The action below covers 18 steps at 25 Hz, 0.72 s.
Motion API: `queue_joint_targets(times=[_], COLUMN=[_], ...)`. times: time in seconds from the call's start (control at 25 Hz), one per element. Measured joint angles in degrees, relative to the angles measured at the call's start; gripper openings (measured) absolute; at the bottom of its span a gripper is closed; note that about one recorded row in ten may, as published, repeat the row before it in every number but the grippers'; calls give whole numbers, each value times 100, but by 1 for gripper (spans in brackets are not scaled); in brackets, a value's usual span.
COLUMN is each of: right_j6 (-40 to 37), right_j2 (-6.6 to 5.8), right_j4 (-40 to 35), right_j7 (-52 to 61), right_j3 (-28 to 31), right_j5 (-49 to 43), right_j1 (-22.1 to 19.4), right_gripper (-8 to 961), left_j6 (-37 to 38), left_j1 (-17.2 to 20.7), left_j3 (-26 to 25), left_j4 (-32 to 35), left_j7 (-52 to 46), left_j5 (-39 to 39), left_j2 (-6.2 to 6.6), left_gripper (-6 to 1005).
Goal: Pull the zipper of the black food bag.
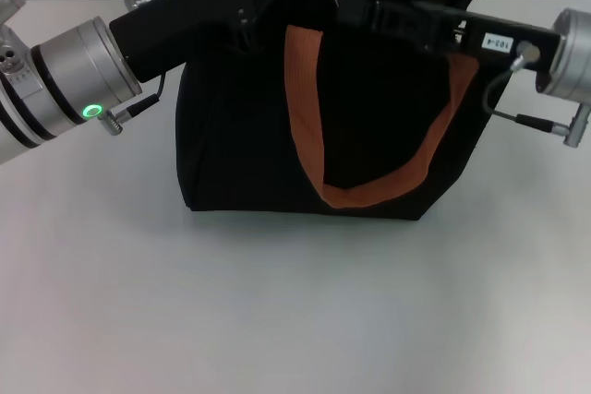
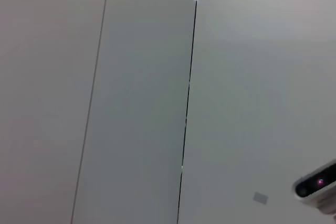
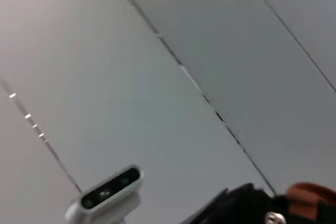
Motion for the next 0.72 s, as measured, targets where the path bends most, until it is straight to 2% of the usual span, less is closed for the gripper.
queue_joint_targets(times=[0.04,0.2,0.32,0.36,0.6,0.72], right_j6=[0,-62,-34,-32,158,242], right_j2=[0,32,37,38,18,9], right_j4=[0,16,20,22,50,54], right_j7=[0,-1286,-1444,-1473,-1049,-911], right_j3=[0,-40,-56,-62,-317,-423], right_j5=[0,578,663,676,634,634], right_j1=[0,-401,-464,-469,-306,-276], right_gripper=[47,108,153,168,401,431], left_j6=[0,0,0,0,0,2], left_j1=[0,-2,-4,-9,-55,-60], left_j3=[0,0,0,0,1,1], left_j4=[0,-10,-13,-14,-24,-24], left_j7=[0,0,0,0,0,0], left_j5=[0,0,0,0,0,0], left_j2=[0,0,0,0,0,0], left_gripper=[118,119,120,120,122,123])
